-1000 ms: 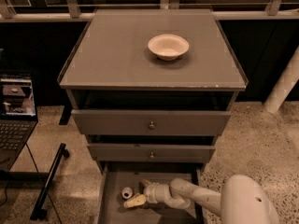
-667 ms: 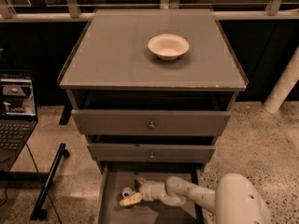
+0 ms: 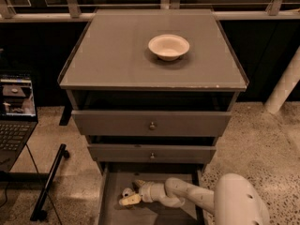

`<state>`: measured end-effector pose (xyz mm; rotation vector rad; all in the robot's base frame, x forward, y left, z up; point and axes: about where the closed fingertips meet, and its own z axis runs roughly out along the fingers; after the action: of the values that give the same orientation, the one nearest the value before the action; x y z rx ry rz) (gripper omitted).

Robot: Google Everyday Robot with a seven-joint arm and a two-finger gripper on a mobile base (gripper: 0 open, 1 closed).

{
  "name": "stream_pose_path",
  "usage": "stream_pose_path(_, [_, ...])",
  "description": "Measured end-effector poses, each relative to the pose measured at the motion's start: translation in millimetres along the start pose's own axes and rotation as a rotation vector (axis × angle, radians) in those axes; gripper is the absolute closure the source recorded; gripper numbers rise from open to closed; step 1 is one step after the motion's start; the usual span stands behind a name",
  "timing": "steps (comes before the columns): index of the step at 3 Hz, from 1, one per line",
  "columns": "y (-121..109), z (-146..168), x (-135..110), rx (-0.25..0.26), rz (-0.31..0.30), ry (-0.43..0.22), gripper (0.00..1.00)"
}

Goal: Pick orange can from bottom drawer and place on counter

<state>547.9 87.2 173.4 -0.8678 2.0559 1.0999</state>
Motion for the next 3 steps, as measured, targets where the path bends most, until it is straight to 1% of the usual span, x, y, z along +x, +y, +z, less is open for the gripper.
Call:
stream_pose_path(1, [0.0,0.0,0.0,0.0,0.0,0.0,0.31])
stream_pose_path(3, [0.1,0.1,0.0,0.0,0.0,0.0,0.78])
